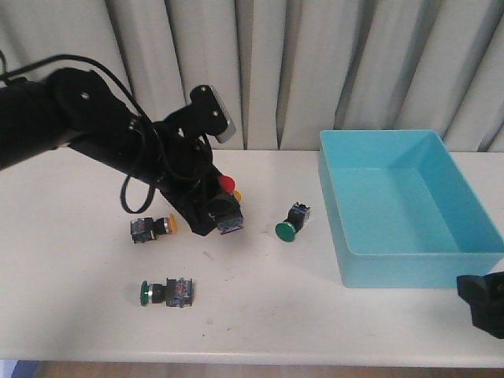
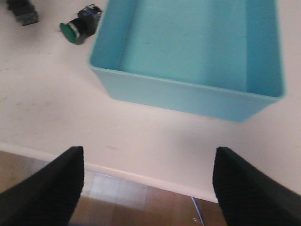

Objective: Pick red and yellow buttons and place in box
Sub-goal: 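Lift the red button with the left gripper toward the right gripper, then grasp the red button with the right gripper and open the left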

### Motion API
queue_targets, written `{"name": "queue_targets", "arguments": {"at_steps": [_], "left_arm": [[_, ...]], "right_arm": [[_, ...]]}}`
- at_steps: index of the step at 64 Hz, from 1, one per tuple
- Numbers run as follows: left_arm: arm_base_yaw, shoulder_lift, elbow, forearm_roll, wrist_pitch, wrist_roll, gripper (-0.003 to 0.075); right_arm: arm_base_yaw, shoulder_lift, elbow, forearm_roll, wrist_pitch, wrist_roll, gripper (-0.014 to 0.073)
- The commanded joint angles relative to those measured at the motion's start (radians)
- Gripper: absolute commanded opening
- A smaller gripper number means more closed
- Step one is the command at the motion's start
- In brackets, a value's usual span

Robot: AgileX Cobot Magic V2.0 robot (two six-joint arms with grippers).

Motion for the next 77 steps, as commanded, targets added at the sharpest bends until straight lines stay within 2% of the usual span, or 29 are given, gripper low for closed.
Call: {"name": "queue_targets", "arguments": {"at_steps": [1,22,31,41,49,57,66,77], "left_arm": [[0.007,-0.13,0.005,-0.037,-0.015,-0.047,0.0195],[0.108,-0.387,0.309,-0.051,-0.123,-0.031,0.0195],[0.102,-0.451,0.398,-0.15,-0.139,0.114,0.0195],[0.102,-0.462,0.438,-0.363,-0.115,0.352,0.0195],[0.102,-0.459,0.438,-0.557,-0.024,0.585,0.0195],[0.102,-0.459,0.438,-0.679,0.07,0.757,0.0195],[0.102,-0.459,0.438,-0.7,0.13,0.826,0.0195],[0.103,-0.459,0.438,-0.7,0.131,0.828,0.0195]], "right_arm": [[-0.003,0.022,-0.036,0.132,-0.031,-0.136,0.0541],[-0.002,0.079,-0.044,0.437,0.054,-0.51,0.0541],[0.009,0.165,-0.065,0.572,0.128,-0.677,0.0541],[0.153,0.279,-0.169,0.535,0.155,-0.755,0.0541],[0.313,0.366,-0.249,0.473,0.083,-0.838,0.0541],[0.433,0.456,-0.321,0.471,0.002,-0.908,0.0541],[0.514,0.535,-0.424,0.497,0.008,-0.967,0.0541],[0.586,0.583,-0.495,0.589,0.066,-1.193,0.0541]]}}
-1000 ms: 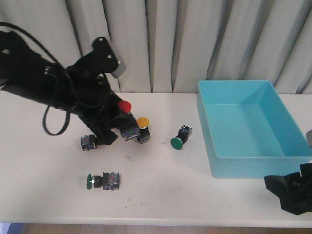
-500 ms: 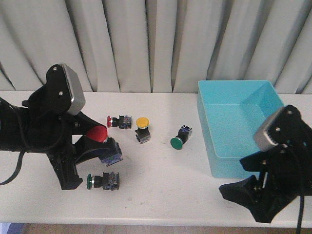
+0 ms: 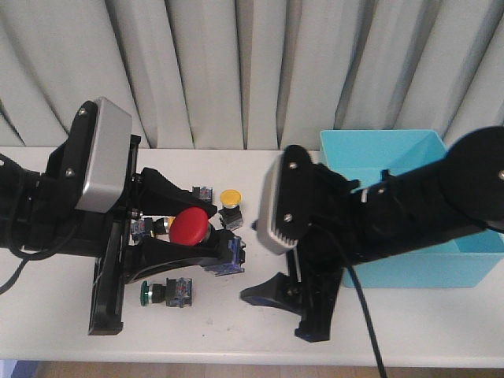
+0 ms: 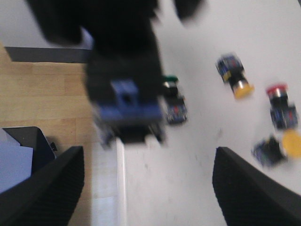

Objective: Pick red and yellow buttons and place in box
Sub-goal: 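Grasp the red button with the right gripper and open the left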

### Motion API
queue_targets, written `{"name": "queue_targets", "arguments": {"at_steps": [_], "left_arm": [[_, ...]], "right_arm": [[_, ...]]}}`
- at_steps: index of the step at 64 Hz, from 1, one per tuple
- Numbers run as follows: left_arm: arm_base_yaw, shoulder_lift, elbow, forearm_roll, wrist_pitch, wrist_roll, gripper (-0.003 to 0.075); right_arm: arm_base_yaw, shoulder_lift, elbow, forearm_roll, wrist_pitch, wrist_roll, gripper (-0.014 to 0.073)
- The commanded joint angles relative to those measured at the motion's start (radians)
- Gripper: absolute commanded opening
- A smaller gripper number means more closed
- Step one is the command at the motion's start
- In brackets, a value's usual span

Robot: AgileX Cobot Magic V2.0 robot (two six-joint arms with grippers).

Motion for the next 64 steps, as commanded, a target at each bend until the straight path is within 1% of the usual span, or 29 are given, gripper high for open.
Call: {"name": "queue_targets", "arguments": {"at_steps": [1,4,11,19,24,31,44,50,54,59,64], "left_arm": [[-0.004,-0.029,-0.024,-0.083,0.01,0.004,0.0195],[-0.004,-0.029,-0.024,-0.083,0.01,0.004,0.0195],[-0.004,-0.029,-0.024,-0.083,0.02,0.004,0.0195],[-0.004,-0.029,-0.024,-0.083,0.026,0.004,0.0195],[-0.004,-0.029,-0.024,-0.083,0.026,0.004,0.0195],[-0.004,-0.029,-0.024,-0.083,0.026,0.004,0.0195],[-0.004,-0.029,-0.024,-0.083,0.025,0.004,0.0195],[-0.004,-0.029,-0.024,-0.082,0.025,0.004,0.0204],[-0.004,-0.029,-0.024,-0.082,0.025,0.004,0.0227],[-0.004,-0.029,-0.024,-0.081,0.025,0.004,0.0296],[-0.004,-0.029,-0.024,-0.081,0.024,0.004,0.0386]], "right_arm": [[0.031,-0.012,-0.05,0.094,-0.001,-0.137,0.0541],[0.041,-0.012,-0.05,0.129,-0.02,-0.169,0.0541],[0.045,-0.012,-0.052,0.179,-0.066,-0.184,0.0541],[0.045,-0.012,-0.052,0.183,-0.064,-0.195,0.0538],[0.045,-0.012,-0.052,0.191,-0.063,-0.195,0.052],[0.045,-0.012,-0.052,0.211,-0.064,-0.195,0.0458],[0.045,-0.012,-0.052,0.22,-0.053,-0.194,0.0276],[0.045,-0.012,-0.052,0.22,-0.04,-0.195,0.0224],[0.045,-0.012,-0.052,0.22,-0.031,-0.195,0.0211],[0.045,-0.012,-0.052,0.22,-0.028,-0.195,0.0212],[0.045,-0.012,-0.052,0.22,-0.027,-0.195,0.0213]]}}
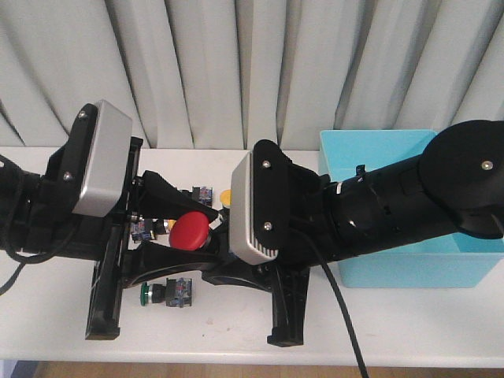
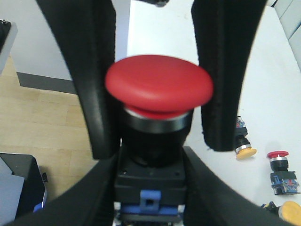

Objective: Pick red and yellow buttons and place in box
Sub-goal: 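Grasp the red button with the right gripper and open the left, then carry the red button with the right gripper into the blue box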

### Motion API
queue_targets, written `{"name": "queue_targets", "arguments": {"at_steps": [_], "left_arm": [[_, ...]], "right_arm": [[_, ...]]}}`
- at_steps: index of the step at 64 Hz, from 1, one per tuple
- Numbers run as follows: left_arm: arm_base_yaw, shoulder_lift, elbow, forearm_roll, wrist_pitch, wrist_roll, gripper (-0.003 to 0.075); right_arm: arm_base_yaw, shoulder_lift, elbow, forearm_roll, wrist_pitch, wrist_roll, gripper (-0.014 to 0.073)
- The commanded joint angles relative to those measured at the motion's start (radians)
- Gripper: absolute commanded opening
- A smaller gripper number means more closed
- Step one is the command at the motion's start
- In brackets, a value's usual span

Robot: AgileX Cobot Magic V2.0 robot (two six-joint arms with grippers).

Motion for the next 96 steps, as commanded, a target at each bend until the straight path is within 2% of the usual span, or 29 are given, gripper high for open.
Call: {"name": "queue_targets", "arguments": {"at_steps": [1,10,15,23,31,40,44,54,59,68,81,96], "left_arm": [[-0.004,-0.029,-0.024,-0.081,0.003,0.0,0.0406],[-0.004,-0.029,-0.024,-0.081,-0.004,0.0,0.0583],[-0.004,-0.029,-0.024,-0.073,-0.01,0.0,0.0638],[-0.004,-0.029,-0.024,-0.042,-0.02,-0.018,0.0661],[-0.004,-0.029,-0.024,0.01,-0.057,-0.055,0.065],[-0.004,-0.027,-0.024,0.129,-0.166,-0.149,0.0628],[-0.004,-0.023,-0.024,0.197,-0.222,-0.212,0.0616],[-0.004,-0.003,-0.024,0.369,-0.313,-0.381,0.0587],[-0.004,0.008,-0.024,0.417,-0.323,-0.44,0.0576],[-0.004,0.017,-0.024,0.426,-0.32,-0.443,0.0575],[-0.004,0.017,-0.024,0.425,-0.312,-0.443,0.0575],[-0.004,0.017,-0.024,0.424,-0.31,-0.443,0.0575]], "right_arm": [[0.0,-0.025,-0.032,0.041,-0.003,-0.006,0.0213],[0.0,-0.025,-0.032,0.041,-0.002,-0.005,0.0214],[0.0,-0.025,-0.032,0.037,-0.002,-0.005,0.0214],[-0.024,-0.036,-0.032,-0.021,-0.011,0.059,0.0214],[-0.075,-0.072,-0.032,-0.178,-0.007,0.195,0.0214],[-0.158,-0.136,-0.032,-0.467,-0.003,0.461,0.0216],[-0.209,-0.151,-0.034,-0.611,-0.011,0.664,0.0217],[-0.391,-0.104,-0.067,-0.948,0.025,1.304,0.0217],[-0.462,-0.044,-0.096,-1.055,0.085,1.472,0.0219],[-0.553,0.11,-0.166,-1.079,0.18,1.538,0.0225],[-0.655,0.334,-0.323,-0.955,0.25,1.535,0.023],[-0.639,0.535,-0.443,-0.892,0.23,1.449,0.0248]]}}
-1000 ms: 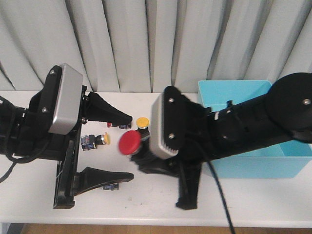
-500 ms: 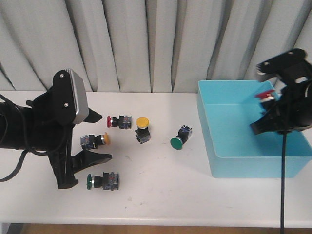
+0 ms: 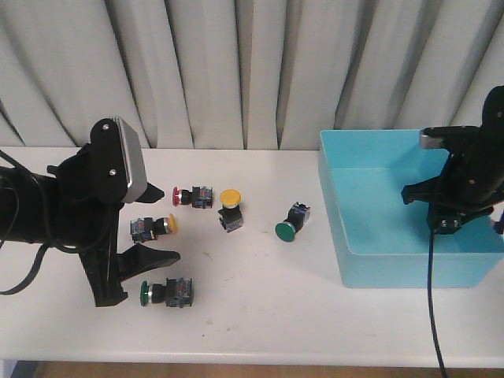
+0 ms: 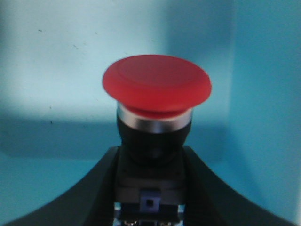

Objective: Pick red and yellow buttons and place in box
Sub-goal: 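Carry the red button with the right gripper into the blue box, then open the right gripper and withdraw it from the box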

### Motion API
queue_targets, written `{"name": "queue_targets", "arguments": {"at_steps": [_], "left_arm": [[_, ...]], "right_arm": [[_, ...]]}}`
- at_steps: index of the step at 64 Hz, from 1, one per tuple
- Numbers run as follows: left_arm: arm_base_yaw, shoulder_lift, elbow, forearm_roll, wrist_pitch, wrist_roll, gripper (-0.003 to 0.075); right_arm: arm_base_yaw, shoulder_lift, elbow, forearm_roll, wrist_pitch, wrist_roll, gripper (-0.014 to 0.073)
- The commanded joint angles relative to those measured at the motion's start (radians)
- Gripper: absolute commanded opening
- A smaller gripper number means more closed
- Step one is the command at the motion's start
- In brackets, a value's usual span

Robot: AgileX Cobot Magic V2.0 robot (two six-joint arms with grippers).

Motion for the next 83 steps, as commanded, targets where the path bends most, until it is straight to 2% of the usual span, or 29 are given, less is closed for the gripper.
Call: {"name": "queue_targets", "arguments": {"at_steps": [1,26,32,42,52,61,68,69,83], "left_arm": [[-0.004,-0.025,-0.024,-0.041,-0.022,-0.013,0.0575],[-0.004,-0.025,-0.024,-0.041,-0.022,-0.013,0.0575],[-0.004,-0.025,-0.024,-0.041,-0.022,-0.013,0.0575],[-0.004,-0.025,-0.024,-0.041,-0.022,-0.013,0.0575],[-0.004,-0.025,-0.024,-0.041,-0.022,-0.013,0.0575],[-0.004,-0.025,-0.024,-0.041,-0.022,-0.013,0.0575],[-0.004,-0.025,-0.024,-0.041,-0.023,-0.014,0.0575],[-0.004,-0.025,-0.024,-0.041,-0.024,-0.014,0.0575],[-0.004,-0.025,-0.024,-0.041,-0.024,-0.014,0.0575]], "right_arm": [[0.013,0.022,-0.065,0.013,-0.029,-0.031,0.0248],[0.025,0.165,-0.122,0.008,-0.036,-0.03,0.026],[0.025,0.168,-0.122,0.008,-0.039,-0.031,0.03],[0.025,0.159,-0.13,0.007,-0.034,-0.051,0.0417],[0.025,0.134,-0.182,0.015,0.051,-0.053,0.0493],[0.036,0.021,-0.188,0.054,0.071,-0.056,0.0489],[0.083,-0.101,-0.184,0.058,0.068,-0.06,0.0478],[0.188,-0.406,-0.005,0.056,-0.056,-0.041,0.0456],[0.263,-0.688,0.322,0.06,-0.232,-0.028,0.0454]]}}
